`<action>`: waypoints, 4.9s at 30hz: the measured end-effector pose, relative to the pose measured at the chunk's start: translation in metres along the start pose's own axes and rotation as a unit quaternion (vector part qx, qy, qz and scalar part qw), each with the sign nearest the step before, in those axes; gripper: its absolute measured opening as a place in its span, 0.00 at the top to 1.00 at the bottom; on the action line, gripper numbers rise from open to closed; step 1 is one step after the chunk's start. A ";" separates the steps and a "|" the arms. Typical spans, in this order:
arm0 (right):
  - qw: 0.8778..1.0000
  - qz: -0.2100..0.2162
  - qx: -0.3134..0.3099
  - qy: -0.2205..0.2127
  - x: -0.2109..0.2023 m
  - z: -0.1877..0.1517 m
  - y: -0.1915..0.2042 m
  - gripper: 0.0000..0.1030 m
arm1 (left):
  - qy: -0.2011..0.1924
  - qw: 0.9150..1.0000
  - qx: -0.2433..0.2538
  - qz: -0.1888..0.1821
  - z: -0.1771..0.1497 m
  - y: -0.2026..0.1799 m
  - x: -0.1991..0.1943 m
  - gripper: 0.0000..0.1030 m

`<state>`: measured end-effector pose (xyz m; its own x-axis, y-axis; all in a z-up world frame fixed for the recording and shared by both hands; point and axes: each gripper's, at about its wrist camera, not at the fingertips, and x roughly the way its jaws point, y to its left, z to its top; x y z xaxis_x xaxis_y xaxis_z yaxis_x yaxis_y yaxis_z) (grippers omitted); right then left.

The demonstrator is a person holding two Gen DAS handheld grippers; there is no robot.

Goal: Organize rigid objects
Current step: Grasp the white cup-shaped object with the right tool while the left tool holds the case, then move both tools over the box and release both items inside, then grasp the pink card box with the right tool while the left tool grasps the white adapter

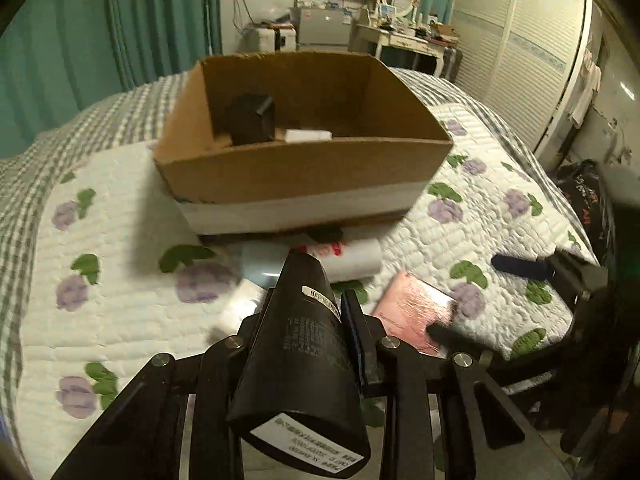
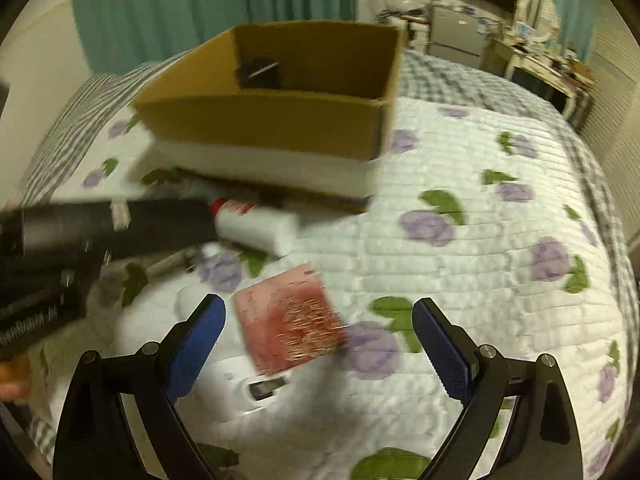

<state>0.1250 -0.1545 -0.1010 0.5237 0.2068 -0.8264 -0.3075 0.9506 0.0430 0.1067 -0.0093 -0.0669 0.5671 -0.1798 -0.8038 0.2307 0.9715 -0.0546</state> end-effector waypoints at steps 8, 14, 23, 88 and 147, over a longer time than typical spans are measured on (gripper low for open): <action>0.994 0.055 -0.073 0.054 0.029 -0.021 0.053 0.24 | -0.017 0.999 -0.016 0.022 0.004 0.021 -0.010 0.71; 0.993 0.012 -0.103 0.060 0.029 -0.035 0.068 0.58 | -0.021 0.999 -0.021 0.019 0.001 0.019 -0.019 0.71; 0.998 -0.004 -0.062 0.013 -0.016 -0.007 0.054 0.58 | -0.052 0.998 -0.022 0.015 0.006 0.017 -0.053 0.71; 0.983 -0.035 0.015 -0.181 -0.161 0.142 -0.004 0.00 | -0.156 0.986 -0.012 0.050 0.105 0.032 -0.124 0.34; 1.000 0.009 -0.010 -0.022 -0.009 0.011 0.006 0.32 | -0.008 0.998 0.013 0.056 -0.024 0.008 0.011 0.46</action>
<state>0.1268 -0.1477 -0.0872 0.5517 0.2349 -0.8003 -0.3326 0.9419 0.0472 0.0955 0.0005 -0.0902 0.6028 -0.0719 -0.7947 0.1854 0.9813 0.0518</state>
